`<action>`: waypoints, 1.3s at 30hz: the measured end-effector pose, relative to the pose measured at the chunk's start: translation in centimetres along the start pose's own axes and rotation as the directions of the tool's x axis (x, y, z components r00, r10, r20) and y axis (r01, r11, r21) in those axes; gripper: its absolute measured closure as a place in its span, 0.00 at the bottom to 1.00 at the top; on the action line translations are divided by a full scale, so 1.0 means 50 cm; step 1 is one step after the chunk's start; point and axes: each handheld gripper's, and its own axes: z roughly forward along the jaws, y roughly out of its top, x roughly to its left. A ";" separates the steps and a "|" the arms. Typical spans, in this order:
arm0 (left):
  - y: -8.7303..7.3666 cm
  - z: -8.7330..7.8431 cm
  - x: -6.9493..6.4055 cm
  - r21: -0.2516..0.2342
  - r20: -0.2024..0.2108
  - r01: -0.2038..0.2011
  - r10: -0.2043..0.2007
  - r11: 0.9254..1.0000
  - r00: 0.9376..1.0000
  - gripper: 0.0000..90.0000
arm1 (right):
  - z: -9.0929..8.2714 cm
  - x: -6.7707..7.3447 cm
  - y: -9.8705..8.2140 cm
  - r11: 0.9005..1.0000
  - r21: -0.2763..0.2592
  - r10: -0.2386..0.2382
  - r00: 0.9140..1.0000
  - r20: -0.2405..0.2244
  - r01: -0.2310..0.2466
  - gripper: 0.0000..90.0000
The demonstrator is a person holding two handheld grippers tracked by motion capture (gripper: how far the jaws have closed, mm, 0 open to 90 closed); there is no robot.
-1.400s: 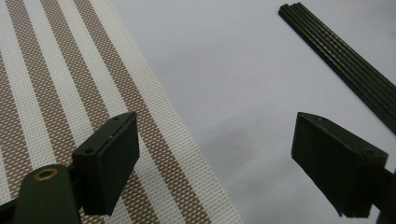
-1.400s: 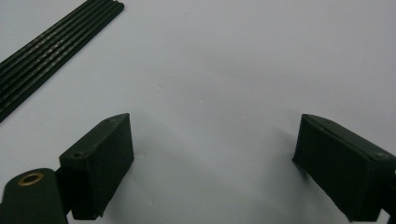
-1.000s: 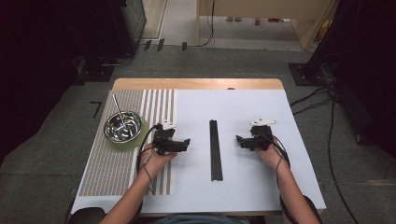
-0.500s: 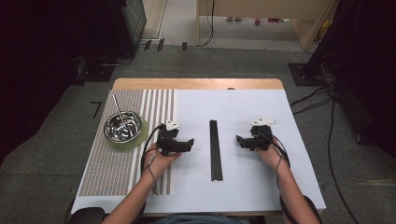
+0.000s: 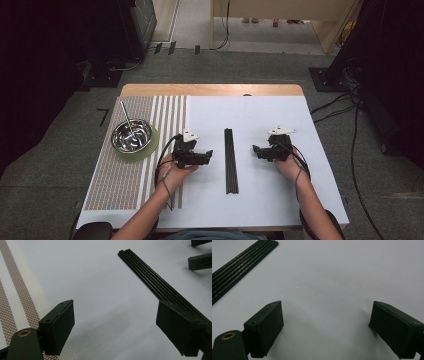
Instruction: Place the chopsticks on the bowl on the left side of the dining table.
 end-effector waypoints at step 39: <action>-0.009 0.030 -0.084 0.008 0.032 -0.039 0.039 0.999 0.999 0.17 | 0.000 0.000 0.000 1.000 -0.001 -0.001 1.000 0.001 0.001 0.12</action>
